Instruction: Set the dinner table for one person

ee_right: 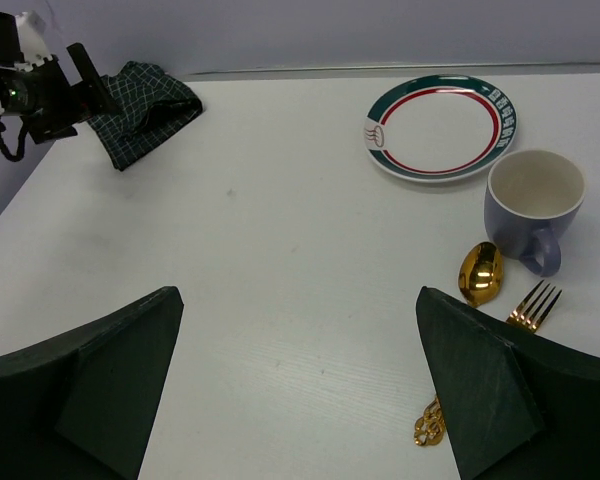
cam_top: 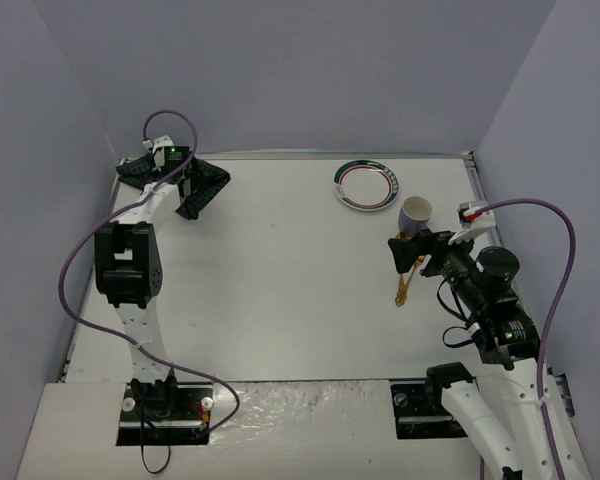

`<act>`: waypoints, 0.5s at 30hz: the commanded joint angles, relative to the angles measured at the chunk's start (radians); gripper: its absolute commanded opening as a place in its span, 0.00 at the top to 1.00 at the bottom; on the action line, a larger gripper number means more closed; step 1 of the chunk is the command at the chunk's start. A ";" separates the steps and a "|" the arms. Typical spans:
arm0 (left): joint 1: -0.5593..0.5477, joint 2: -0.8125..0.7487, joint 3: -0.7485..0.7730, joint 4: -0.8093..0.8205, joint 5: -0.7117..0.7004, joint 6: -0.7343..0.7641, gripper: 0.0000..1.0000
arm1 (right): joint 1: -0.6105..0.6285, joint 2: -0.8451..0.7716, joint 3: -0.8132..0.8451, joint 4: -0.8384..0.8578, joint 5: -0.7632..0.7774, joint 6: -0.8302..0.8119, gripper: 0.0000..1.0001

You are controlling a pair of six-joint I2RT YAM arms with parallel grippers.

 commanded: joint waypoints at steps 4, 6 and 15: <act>0.045 0.157 0.158 0.000 0.026 -0.031 0.06 | 0.008 0.016 -0.009 0.111 -0.054 -0.033 0.00; 0.045 0.182 0.178 -0.004 0.033 -0.025 0.08 | 0.008 0.014 -0.016 0.111 -0.057 -0.033 0.00; 0.081 0.289 0.250 -0.100 0.117 -0.069 0.28 | 0.008 -0.002 -0.028 0.111 -0.058 -0.022 0.00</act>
